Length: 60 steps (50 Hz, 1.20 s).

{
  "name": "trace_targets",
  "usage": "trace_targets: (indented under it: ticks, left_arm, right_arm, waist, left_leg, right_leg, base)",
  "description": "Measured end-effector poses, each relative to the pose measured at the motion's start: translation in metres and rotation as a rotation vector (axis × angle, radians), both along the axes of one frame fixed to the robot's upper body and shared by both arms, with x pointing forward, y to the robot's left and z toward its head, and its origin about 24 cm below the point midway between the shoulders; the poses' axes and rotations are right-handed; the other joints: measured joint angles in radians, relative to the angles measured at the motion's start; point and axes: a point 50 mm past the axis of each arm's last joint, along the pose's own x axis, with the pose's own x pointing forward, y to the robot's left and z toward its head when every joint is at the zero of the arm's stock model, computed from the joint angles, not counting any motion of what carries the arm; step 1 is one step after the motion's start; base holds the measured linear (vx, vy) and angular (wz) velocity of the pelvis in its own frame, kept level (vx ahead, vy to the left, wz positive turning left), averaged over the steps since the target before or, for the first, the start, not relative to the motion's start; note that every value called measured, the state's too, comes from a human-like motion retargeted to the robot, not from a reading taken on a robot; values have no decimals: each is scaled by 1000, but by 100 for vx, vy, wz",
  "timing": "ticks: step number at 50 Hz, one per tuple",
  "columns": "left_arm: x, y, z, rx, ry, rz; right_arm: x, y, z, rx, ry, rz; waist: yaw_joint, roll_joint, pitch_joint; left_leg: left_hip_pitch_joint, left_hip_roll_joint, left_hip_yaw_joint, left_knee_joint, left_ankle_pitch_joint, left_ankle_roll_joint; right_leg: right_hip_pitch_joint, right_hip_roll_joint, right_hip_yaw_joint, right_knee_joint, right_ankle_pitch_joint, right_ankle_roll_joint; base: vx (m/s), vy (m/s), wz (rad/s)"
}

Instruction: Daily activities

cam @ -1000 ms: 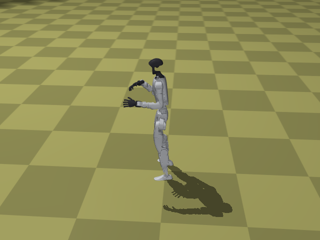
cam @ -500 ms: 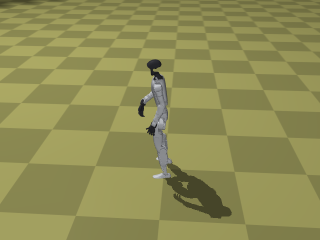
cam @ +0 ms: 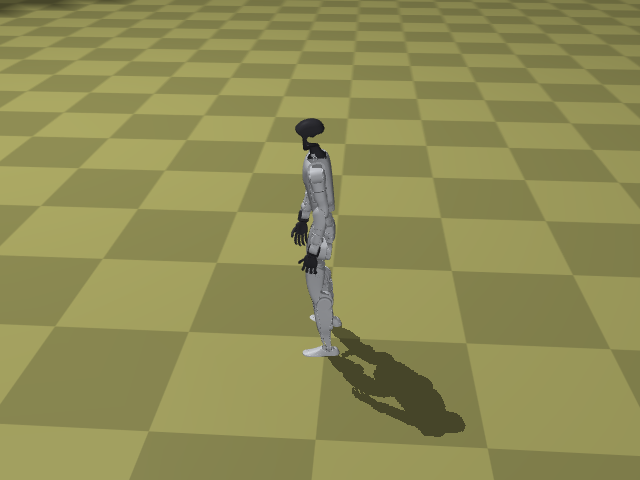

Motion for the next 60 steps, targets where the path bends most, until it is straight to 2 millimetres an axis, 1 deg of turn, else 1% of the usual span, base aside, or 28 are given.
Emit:
trace_targets:
  ticks: [12, 32, 60]
  left_arm:
    - [3, 1, 1, 35, -36, 2]
    - [-6, -1, -2, 39, -6, 19]
    - [-15, -6, -5, 37, 39, 14]
  right_arm:
    - [2, -1, 0, -58, -58, -56]
    - [3, -5, 0, -96, -103, -138]
    - [-2, -14, -1, -135, -110, -224]
  waist:
    - [-9, 7, -22]
    - [-22, 22, -56]
    - [-24, 35, -96]
  left_leg:
    - [-10, 7, -16, -8, 10, -6]
    - [-20, 12, -30, -12, 23, -4]
    - [-18, 8, -43, -60, 62, -4]
  right_leg:
    - [5, 17, -6, -43, 11, -2]
    - [14, 33, -13, -89, 30, -2]
    - [9, 35, -15, -118, 50, 0]
  base:
    - [0, 0, 0]
    - [0, 0, 0]
    - [0, 0, 0]
